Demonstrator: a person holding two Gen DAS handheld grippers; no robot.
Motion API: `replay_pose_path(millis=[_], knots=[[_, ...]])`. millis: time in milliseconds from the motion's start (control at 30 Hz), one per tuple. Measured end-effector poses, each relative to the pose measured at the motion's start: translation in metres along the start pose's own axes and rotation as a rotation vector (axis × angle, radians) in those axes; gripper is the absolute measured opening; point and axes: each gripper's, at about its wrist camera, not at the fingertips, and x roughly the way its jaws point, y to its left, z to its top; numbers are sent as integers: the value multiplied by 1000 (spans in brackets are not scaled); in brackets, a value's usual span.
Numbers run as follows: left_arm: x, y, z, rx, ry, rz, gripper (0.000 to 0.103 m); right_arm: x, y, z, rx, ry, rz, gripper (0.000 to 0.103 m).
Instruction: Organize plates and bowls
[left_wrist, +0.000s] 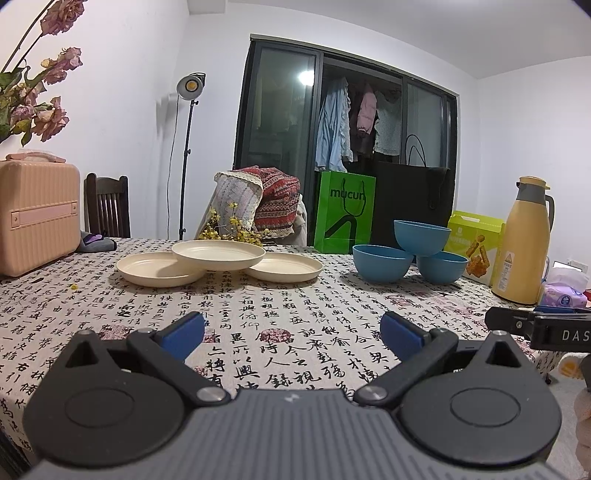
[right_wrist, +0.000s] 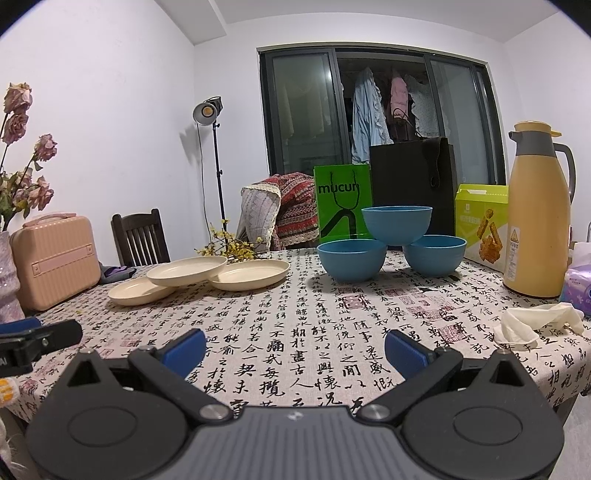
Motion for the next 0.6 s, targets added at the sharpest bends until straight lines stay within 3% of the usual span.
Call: replay_pose_path(millis=[600], knots=[[-1, 0, 0, 2, -3, 2, 103, 5, -2, -3, 7, 8, 9, 103]])
